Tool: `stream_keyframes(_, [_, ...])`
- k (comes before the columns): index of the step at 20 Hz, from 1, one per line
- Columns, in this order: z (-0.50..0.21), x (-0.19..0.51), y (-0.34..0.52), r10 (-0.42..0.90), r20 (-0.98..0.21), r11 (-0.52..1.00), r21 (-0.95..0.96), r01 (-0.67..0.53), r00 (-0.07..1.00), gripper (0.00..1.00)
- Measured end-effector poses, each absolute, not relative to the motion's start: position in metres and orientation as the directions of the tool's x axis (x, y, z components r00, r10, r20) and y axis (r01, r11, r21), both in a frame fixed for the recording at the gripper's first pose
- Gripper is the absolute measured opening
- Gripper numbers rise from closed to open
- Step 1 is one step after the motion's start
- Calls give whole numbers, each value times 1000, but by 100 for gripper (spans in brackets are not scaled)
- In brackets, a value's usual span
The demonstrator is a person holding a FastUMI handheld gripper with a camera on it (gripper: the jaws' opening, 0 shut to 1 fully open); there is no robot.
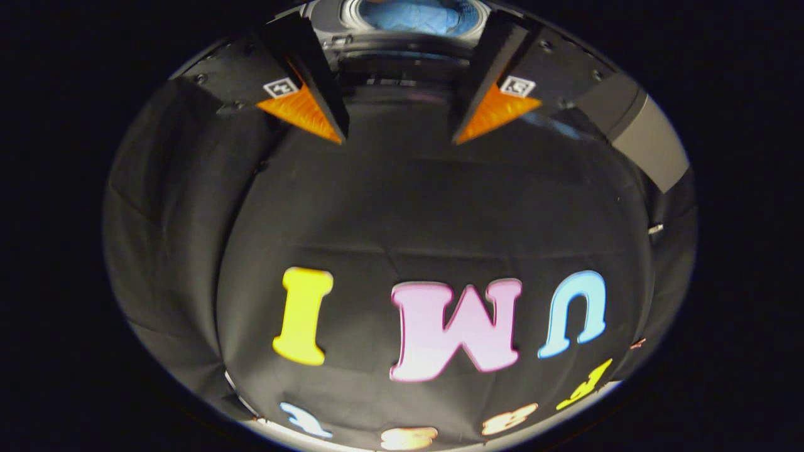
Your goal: Put the clothes into the washing machine and then close the washing machine lid.
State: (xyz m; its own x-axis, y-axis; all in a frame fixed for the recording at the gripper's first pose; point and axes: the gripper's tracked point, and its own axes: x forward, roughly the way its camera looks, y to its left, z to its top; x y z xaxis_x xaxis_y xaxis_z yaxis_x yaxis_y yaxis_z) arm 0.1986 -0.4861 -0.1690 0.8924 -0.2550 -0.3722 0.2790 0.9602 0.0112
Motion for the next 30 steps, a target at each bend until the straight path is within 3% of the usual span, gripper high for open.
stream_keyframes(20, [-170,129,-463,-244,-386,966,-11,260,890,98])
stream_keyframes(30, [-197,63,-446,-281,-470,959,-105,263,837,97])
